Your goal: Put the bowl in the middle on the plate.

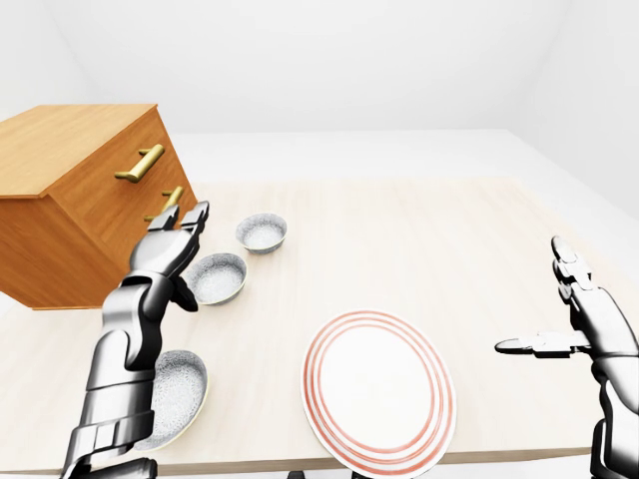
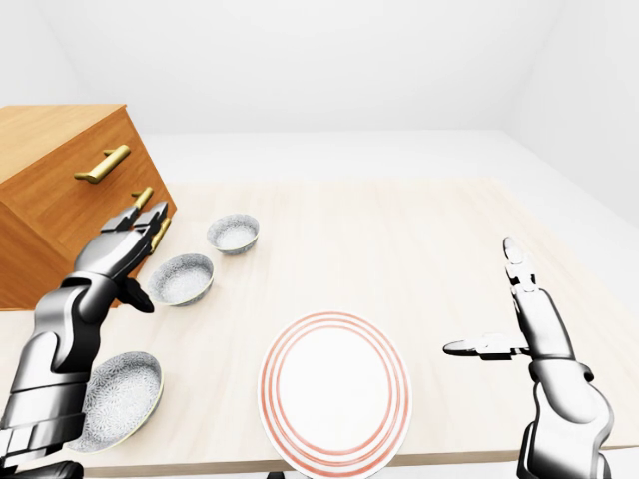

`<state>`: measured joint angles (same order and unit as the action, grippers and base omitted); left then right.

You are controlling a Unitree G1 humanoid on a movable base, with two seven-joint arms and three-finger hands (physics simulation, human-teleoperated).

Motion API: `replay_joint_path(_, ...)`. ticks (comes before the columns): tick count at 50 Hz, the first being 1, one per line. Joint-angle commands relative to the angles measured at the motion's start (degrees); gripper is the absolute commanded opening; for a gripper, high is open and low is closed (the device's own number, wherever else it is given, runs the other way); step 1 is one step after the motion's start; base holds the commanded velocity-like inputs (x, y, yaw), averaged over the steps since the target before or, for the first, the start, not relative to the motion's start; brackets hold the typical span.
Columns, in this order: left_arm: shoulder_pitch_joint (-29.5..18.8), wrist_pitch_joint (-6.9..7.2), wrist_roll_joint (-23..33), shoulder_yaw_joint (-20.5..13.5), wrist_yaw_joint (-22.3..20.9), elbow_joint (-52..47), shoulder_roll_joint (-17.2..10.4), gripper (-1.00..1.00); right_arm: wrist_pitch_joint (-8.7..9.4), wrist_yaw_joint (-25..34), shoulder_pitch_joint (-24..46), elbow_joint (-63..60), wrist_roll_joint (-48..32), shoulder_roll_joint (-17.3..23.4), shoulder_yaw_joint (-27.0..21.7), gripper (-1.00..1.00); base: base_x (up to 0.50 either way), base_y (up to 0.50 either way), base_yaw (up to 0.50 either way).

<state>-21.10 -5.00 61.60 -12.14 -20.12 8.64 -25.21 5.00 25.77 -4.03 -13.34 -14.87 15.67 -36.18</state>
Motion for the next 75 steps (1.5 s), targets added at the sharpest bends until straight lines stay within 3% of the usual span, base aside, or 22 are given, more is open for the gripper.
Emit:
replay_joint_path(1,-1.1,0.00,0.4,2.0,1.9,2.5,1.9,1.00,0.00,0.1,0.0,-0.2,-0.1,0.0,0.1,1.00,0.00,0.00,0.00)
replay_joint_path(7,-1.9,0.00,1.1,3.5,2.9,4.4,2.7,1.00,0.00,0.0,0.0,0.2,-0.1,0.0,0.1,1.00,0.00,0.00,0.00)
replay_joint_path(13,-2.1,0.00,2.3,4.5,0.7,2.1,4.2,1.00,0.00,0.0,-0.1,0.2,-0.1,0.0,0.1,1.00,0.00,0.00,0.00)
replay_joint_path(22,-6.2,0.30,4.6,7.3,0.5,5.4,6.4,1.00,0.00,0.3,0.0,-0.4,0.0,0.0,-0.1,1.00,0.00,0.00,0.00)
replay_joint_path(30,-6.1,0.00,4.9,7.6,-0.1,5.1,6.7,1.00,0.00,0.3,0.0,-0.2,-0.1,0.1,0.1,1.00,0.00,0.00,0.00)
replay_joint_path(31,-5.8,0.64,3.5,7.1,-1.5,3.1,7.6,1.00,0.00,0.1,0.1,0.2,-0.1,0.1,0.1,1.00,0.00,0.00,0.00)
replay_joint_path(35,-5.4,1.20,4.5,7.2,-4.8,-0.8,7.2,1.00,0.00,-0.1,-0.1,0.4,-0.1,0.1,0.1,1.00,0.00,0.00,0.00)
replay_joint_path(41,-5.5,0.66,5.8,6.7,-6.7,-1.6,6.4,1.00,0.00,0.1,0.0,0.2,-0.1,0.1,0.1,1.00,0.00,0.00,0.00)
replay_joint_path(46,-4.8,0.00,5.5,6.7,-5.4,0.9,6.6,1.00,0.00,0.0,0.1,0.3,-0.1,0.1,0.1,1.00,0.00,0.00,0.00)
replay_joint_path(75,-4.5,0.00,7.9,7.5,-5.5,4.2,6.6,1.00,0.00,0.3,0.0,-0.2,-0.1,0.0,0.1,1.00,0.00,0.00,0.00)
